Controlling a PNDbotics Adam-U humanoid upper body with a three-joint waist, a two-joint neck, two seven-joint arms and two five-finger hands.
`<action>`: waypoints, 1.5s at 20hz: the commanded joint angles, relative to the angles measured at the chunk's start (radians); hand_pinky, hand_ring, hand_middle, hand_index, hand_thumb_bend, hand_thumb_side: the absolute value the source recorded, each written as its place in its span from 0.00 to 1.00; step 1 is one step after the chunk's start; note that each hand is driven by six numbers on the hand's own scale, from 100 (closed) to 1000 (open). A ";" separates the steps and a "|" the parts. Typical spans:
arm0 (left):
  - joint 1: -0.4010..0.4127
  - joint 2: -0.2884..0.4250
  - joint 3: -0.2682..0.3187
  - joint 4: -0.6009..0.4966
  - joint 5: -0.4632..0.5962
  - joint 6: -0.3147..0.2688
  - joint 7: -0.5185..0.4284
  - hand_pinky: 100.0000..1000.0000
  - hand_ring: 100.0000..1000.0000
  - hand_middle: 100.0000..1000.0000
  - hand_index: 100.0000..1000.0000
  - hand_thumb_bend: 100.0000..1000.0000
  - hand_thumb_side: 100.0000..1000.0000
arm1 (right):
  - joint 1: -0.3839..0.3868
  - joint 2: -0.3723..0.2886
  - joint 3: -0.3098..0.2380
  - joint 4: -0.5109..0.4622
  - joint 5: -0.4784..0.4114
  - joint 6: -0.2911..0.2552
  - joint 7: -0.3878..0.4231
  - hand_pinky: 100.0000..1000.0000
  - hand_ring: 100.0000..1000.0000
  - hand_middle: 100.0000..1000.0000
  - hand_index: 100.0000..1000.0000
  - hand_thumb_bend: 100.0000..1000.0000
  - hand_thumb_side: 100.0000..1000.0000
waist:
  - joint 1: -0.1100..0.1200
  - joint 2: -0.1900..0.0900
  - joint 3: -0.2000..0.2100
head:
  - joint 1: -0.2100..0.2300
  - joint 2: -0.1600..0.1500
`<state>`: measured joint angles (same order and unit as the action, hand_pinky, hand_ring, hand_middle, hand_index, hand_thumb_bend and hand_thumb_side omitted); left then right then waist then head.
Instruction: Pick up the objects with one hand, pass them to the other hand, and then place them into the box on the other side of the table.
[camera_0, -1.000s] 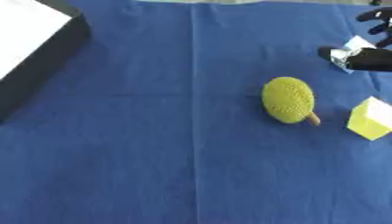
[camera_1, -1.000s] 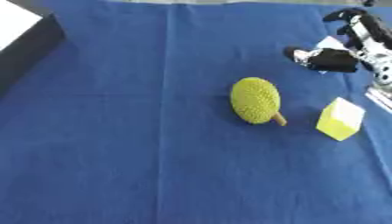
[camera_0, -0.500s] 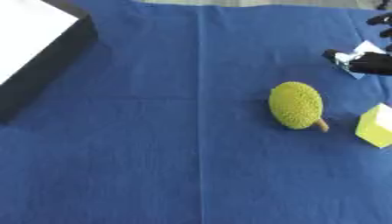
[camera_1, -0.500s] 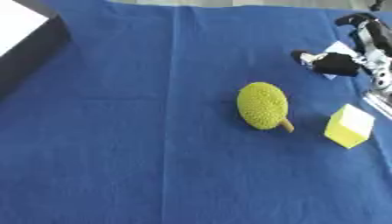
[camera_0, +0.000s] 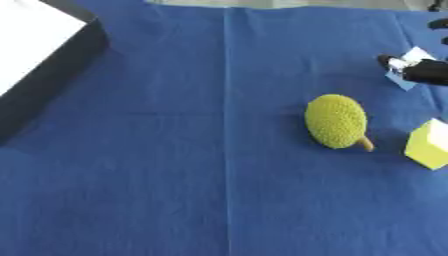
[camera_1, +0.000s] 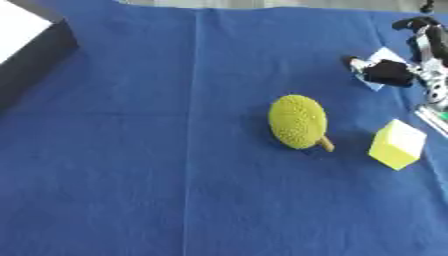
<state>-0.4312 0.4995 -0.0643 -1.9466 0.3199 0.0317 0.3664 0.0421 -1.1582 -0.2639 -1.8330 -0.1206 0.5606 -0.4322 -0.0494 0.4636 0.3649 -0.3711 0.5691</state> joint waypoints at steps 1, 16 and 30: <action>-0.004 0.026 0.015 -0.021 -0.002 0.000 0.001 0.67 0.58 0.64 0.74 0.00 0.72 | 0.000 -0.024 -0.020 0.011 -0.012 -0.006 -0.011 0.68 0.83 0.93 0.84 0.58 0.39 | 0.003 -0.023 0.000 | -0.002 -0.015; -0.002 0.024 0.017 -0.020 0.000 0.002 0.003 0.67 0.58 0.64 0.74 0.00 0.73 | 0.029 -0.001 -0.057 0.043 -0.007 -0.010 -0.041 0.67 0.83 0.92 0.84 0.58 0.39 | -0.002 -0.012 0.013 | 0.006 -0.021; 0.009 0.023 0.019 -0.017 0.004 0.005 0.006 0.67 0.58 0.64 0.74 0.00 0.75 | 0.043 0.017 -0.071 0.078 -0.086 -0.085 -0.077 0.63 0.80 0.92 0.83 0.55 0.39 | 0.002 -0.005 0.017 | -0.076 -0.015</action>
<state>-0.4205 0.4998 -0.0587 -1.9518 0.3204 0.0362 0.3709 0.0875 -1.1205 -0.3194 -1.7508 -0.1968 0.4863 -0.5069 -0.0495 0.4761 0.3833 -0.4353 0.5602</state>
